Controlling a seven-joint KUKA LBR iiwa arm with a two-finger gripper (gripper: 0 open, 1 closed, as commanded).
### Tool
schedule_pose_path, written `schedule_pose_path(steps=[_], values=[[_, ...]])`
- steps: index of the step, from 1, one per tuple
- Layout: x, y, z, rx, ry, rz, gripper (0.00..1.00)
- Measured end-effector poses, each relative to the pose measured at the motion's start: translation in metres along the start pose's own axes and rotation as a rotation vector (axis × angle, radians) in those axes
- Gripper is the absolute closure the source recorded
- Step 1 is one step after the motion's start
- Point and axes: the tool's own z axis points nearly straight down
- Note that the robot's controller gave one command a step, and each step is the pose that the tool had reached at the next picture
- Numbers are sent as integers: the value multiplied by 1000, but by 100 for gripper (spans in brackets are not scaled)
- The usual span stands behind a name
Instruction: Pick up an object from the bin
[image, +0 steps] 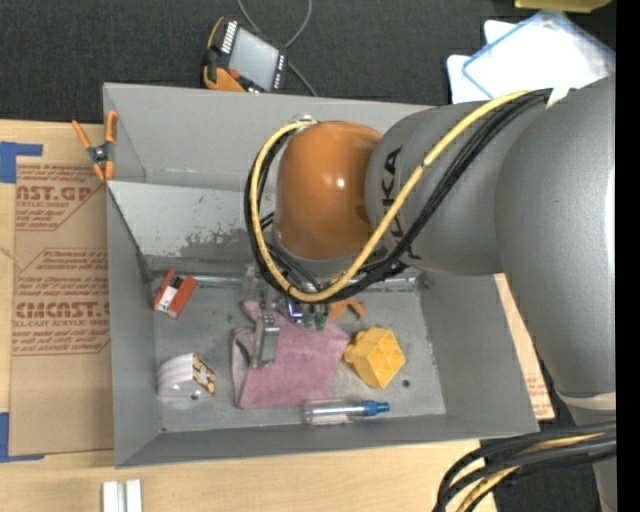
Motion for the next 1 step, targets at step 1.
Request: schedule_pose_path(steps=[1], values=[[0,0,0,0,0,0,100]])
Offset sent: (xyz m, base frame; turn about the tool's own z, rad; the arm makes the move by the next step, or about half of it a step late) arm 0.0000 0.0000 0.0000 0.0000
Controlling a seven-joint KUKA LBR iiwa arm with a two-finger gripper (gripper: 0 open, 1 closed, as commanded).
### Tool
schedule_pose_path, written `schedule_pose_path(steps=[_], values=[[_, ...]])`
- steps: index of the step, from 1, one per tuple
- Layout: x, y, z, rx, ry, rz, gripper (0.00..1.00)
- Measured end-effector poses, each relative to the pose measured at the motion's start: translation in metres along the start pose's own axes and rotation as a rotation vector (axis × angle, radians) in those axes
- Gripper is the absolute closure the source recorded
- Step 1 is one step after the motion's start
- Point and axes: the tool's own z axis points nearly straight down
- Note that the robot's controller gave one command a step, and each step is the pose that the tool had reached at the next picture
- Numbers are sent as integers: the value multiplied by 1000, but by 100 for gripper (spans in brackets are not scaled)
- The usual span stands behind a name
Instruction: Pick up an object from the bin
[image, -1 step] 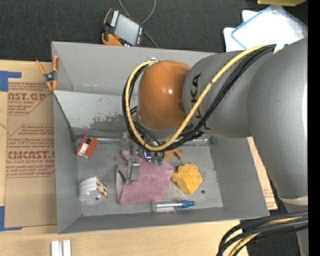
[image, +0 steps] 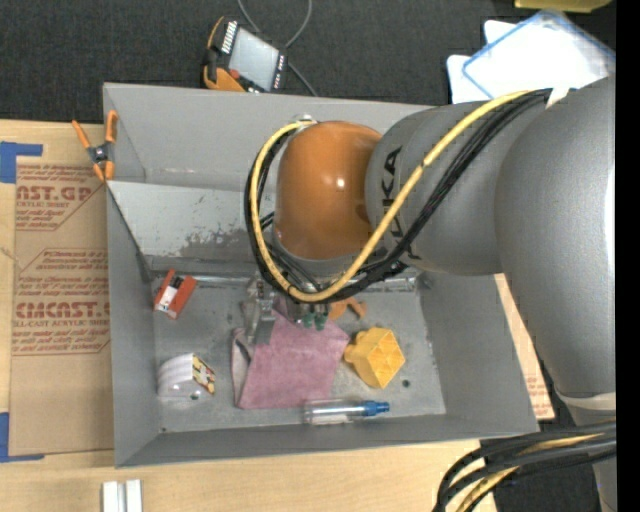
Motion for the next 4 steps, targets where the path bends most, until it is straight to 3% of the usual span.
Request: schedule_pose_path(steps=[1,2,3,4], values=[[0,0,0,0,0,0,100],[0,9,16,-1,-12,-20,100],[-15,-44,98,-3,-10,14,100],[30,-44,81,-5,-12,-209,100]])
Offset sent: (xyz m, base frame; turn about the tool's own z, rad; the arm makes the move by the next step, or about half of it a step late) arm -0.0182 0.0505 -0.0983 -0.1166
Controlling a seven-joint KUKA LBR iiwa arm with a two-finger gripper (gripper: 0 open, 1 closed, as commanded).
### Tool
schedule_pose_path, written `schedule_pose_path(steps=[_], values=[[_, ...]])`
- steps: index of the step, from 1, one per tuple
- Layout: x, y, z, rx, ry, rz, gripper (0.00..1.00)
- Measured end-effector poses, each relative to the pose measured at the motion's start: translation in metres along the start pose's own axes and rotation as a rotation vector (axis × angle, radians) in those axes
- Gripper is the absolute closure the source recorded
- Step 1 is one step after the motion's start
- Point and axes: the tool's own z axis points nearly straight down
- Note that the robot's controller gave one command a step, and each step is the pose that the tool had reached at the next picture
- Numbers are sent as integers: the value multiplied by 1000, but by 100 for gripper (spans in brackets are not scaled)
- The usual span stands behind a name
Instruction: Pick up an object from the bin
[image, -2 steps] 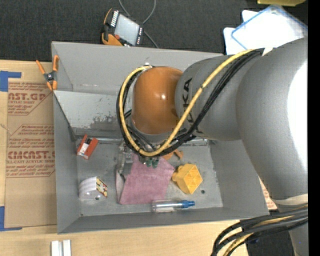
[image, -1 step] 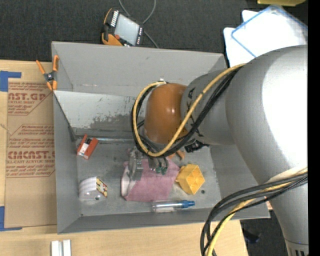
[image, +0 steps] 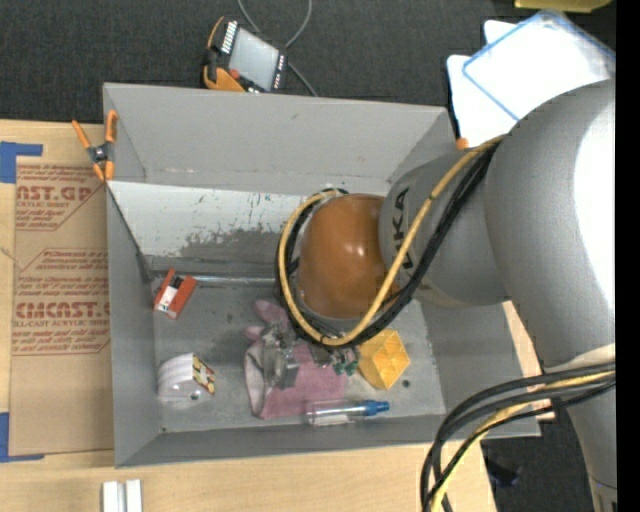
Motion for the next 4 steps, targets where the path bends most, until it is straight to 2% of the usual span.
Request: schedule_pose_path(steps=[1,2,3,4], values=[[0,0,1,-1,1,0,0],[0,0,1,-1,1,0,100],[0,0,1,-1,1,0,100],[-12,-73,16,-2,-2,-27,100]])
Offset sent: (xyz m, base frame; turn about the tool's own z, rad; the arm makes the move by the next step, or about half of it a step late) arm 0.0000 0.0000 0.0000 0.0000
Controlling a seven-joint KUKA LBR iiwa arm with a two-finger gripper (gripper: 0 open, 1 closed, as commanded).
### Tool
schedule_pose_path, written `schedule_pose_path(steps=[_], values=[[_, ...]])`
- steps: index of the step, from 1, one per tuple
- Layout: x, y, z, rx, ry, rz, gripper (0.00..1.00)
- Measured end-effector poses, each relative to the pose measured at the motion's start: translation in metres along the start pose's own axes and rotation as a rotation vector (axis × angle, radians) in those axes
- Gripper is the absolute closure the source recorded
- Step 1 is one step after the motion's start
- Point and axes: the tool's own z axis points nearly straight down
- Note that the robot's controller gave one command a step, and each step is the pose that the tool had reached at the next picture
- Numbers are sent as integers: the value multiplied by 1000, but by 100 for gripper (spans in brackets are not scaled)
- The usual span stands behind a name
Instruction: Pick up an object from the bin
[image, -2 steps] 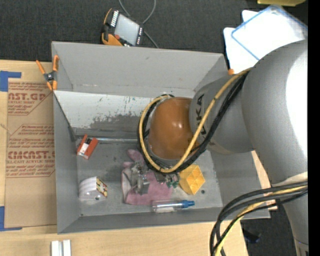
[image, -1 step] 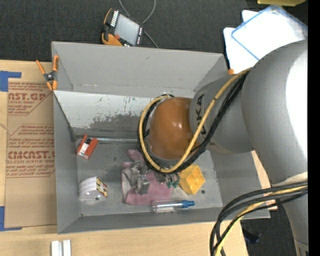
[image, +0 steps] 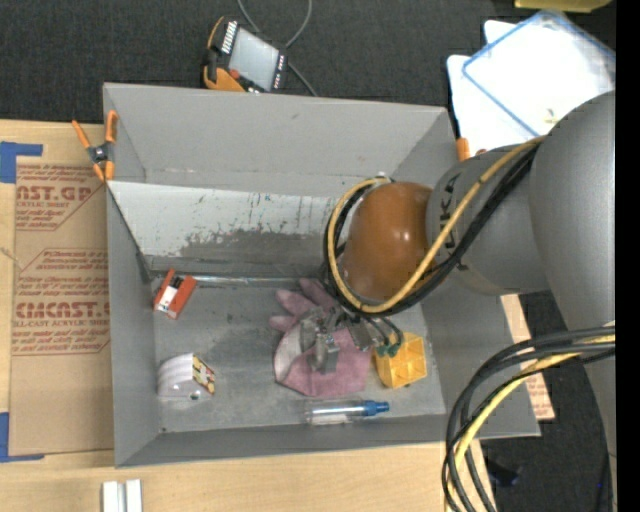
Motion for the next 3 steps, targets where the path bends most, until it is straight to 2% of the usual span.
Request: schedule_pose_path(steps=[1,2,3], values=[[0,0,0,0,0,0,100],[3,17,0,-1,-2,-5,100],[-1,8,0,-1,-2,-18,100]])
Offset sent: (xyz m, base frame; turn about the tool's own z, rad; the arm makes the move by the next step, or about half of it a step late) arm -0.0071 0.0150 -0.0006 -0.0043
